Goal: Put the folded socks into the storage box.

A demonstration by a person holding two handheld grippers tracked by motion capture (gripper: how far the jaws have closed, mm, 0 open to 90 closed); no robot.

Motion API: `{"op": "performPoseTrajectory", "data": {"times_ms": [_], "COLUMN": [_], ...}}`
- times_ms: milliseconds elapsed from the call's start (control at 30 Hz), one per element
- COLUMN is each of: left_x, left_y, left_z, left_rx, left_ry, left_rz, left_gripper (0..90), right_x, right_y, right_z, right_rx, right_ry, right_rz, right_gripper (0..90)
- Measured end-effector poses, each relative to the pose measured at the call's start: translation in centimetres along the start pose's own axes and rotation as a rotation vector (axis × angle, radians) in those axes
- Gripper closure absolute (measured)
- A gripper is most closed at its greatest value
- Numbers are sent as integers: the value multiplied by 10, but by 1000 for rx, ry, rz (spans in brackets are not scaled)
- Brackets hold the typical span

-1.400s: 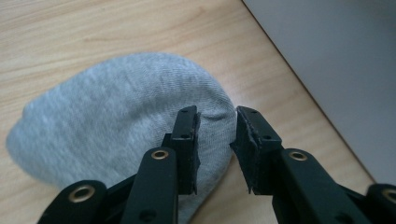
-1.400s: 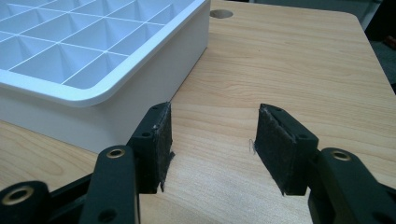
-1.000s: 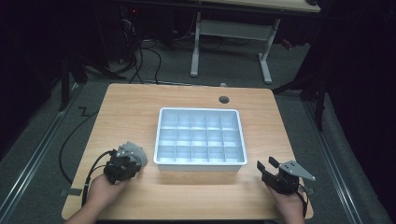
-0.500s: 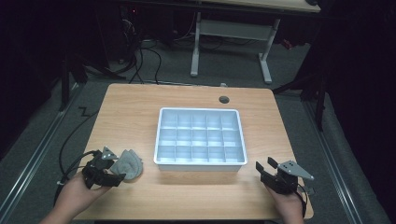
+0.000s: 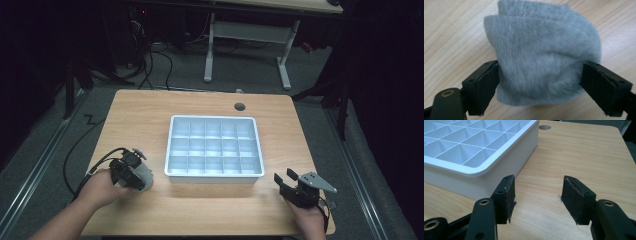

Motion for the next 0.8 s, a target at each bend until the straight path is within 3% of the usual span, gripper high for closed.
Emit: {"op": "performPoseTrajectory", "data": {"times_ms": [33, 100, 133, 167, 200, 233, 300, 400, 467, 633, 667, 800], "left_x": [0, 6, 6, 4, 4, 2, -2, -3, -4, -16, -27, -43], "left_y": [0, -3, -3, -5, -5, -7, -9, -9, -9, -20, -25, -32], "left_z": [0, 1, 1, 0, 0, -1, -3, -6, -8, -16, -23, -31], "left_rx": [0, -38, -38, -70, -70, -86, -102, -113, -116, -143, -139, -143], "left_ry": [0, 18, 18, 67, 67, 104, 135, 155, 161, 175, 182, 189], "left_rz": [0, 28, 28, 41, 41, 42, 51, 67, 69, 21, -9, -54], "left_gripper": [138, 120, 160, 199, 241, 289, 483, 632, 669, 691, 693, 696], "right_x": [0, -1, -1, -1, -1, -1, 0, 0, -1, 0, 0, 0], "right_y": [0, -1, -1, -1, -1, -1, -1, -1, -2, -1, -1, -2], "right_z": [0, 0, 0, 0, 0, 0, -1, 0, 1, 0, 0, 0], "right_rx": [0, -3, -3, -1, -1, -2, 2, 1, -3, 2, 3, 5], "right_ry": [0, -1, -1, -2, -2, -3, -4, -5, -7, -8, -9, -10], "right_rz": [0, -6, -8, -8, -8, -7, -5, -7, -10, -8, -8, -10], "right_gripper": [439, 439, 439, 439, 439, 439, 439, 439, 439, 439, 440, 440]}}
Point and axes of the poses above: each handheld gripper's, and its own axes: x roughly forward along the jaws, y roughly out of its underside, z roughly to its left, the point moved 6 cm from there along x, roughly forward along the jaws, and after that the axes turned 5 degrees about y, right-handed, at the moved point
